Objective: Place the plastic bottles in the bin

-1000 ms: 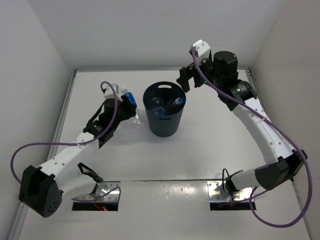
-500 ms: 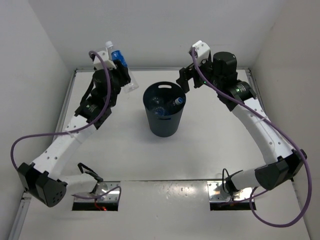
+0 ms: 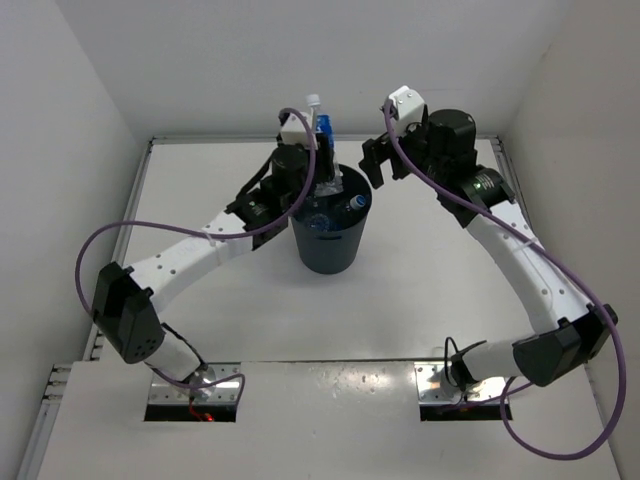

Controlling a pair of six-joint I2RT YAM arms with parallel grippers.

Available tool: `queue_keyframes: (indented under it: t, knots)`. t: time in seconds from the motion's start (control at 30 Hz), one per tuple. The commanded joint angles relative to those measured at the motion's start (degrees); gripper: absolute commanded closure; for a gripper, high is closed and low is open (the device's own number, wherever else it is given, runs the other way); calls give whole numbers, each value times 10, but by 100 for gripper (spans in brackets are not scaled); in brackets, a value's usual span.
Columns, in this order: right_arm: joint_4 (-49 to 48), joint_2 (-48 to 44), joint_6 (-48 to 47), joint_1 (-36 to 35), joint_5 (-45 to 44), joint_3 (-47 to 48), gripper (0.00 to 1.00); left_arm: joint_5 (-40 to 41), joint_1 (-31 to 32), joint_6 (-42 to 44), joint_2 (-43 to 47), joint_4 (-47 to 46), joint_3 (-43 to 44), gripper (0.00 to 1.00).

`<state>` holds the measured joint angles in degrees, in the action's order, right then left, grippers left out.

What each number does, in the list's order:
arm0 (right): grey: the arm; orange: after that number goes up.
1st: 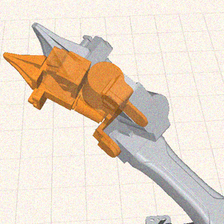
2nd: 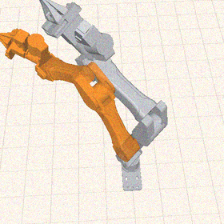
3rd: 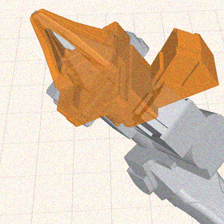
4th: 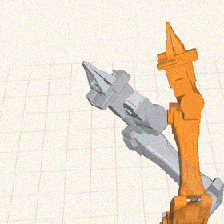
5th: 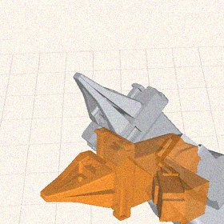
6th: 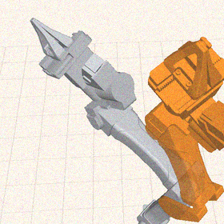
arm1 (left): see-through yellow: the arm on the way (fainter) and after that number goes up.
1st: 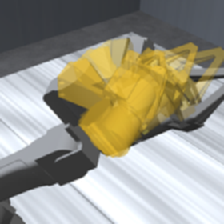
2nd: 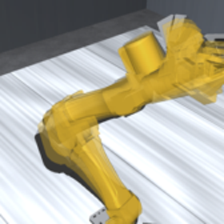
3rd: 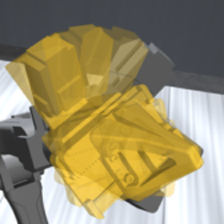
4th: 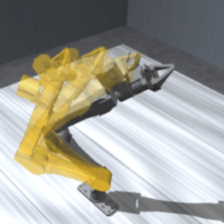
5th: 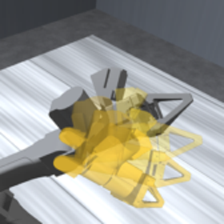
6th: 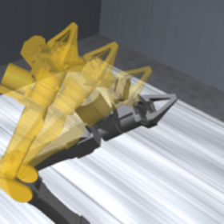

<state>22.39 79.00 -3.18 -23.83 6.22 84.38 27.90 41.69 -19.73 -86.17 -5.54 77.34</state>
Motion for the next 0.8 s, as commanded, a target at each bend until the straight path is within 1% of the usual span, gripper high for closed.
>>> queue_keyframes:
  t: [0.0,0.13,0.23,0.3,0.33,0.53,0.73,0.77]
  knots:
    - [-24,-22,-10,6,-20,-1,0,22,22,8,-2,-68,1,56]
    - [-24,-22,-16,6,-25,-1,0,42,35,-5,-13,-99,-23,56]
    - [-24,-22,-21,6,-31,-1,0,60,40,-17,-19,-105,-40,56]
    - [-24,-22,-21,12,-31,-6,0,60,45,-26,-19,-105,-47,54]
    - [-24,-27,-21,12,-31,-6,0,66,45,-36,-19,-105,-54,52]
    - [-24,-27,-21,12,-36,-6,0,73,56,-64,-24,-111,-72,49]
    - [-24,-27,-21,12,-31,-6,0,78,61,-74,-36,-105,-89,39]
    - [-24,-27,-21,12,-31,-6,0,84,61,-74,-41,-98,-89,34]
